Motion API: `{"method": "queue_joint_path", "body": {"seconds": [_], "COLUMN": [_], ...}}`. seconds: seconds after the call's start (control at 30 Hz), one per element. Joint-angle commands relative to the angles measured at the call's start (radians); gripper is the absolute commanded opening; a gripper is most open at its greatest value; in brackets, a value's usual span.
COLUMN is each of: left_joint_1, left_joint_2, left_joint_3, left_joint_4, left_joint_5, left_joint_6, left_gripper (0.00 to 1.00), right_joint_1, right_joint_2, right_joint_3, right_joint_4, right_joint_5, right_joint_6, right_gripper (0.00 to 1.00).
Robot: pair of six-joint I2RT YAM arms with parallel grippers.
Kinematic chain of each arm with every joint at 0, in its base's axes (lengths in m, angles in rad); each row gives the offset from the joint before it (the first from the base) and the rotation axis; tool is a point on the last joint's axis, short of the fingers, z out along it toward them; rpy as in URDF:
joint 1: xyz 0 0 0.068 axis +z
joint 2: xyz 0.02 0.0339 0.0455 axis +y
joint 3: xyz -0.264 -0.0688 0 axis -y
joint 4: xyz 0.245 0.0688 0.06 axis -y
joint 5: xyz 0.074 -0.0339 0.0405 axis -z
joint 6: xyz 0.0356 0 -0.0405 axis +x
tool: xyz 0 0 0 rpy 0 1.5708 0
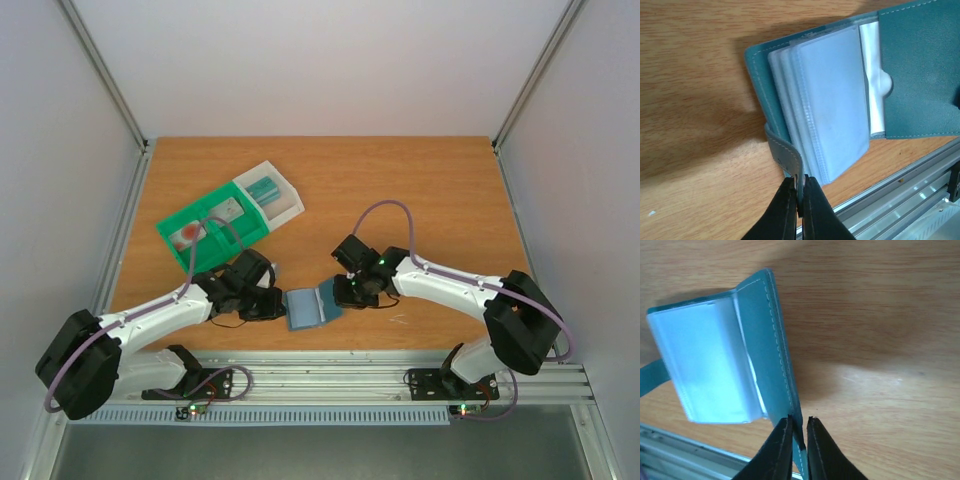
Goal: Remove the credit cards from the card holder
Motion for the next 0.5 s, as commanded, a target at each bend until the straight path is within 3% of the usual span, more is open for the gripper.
{"method": "queue_joint_path", "body": {"seconds": [0.0,0.17,0.47], "left_joint_1": [-0.004,-0.003,-0.003], "left_joint_2": [0.012,0.001,-0.030], "left_joint_3": [-0.008,0.003,0.013], "left_joint_4": [0.037,0.003,0.001], "left_joint_5": [-0.013,-0.039,-0.042], "left_joint_6": [0.001,0.013,-0.001], "left_gripper": [0.02,0.04,0.06], "right_joint_1": [0.008,0.009,0.068], "right_joint_2": [-0.056,-0.121,-0.090], "right_joint_3": [-0.019,0.011,0.114], "right_joint_4": [-0.072,-0.076,-0.037], "right_joint_5": [0.111,0.097,0.065], "right_joint_6": [-0.009,-0.017,-0.029], "right_gripper": [0.12,0.24,0.28]}}
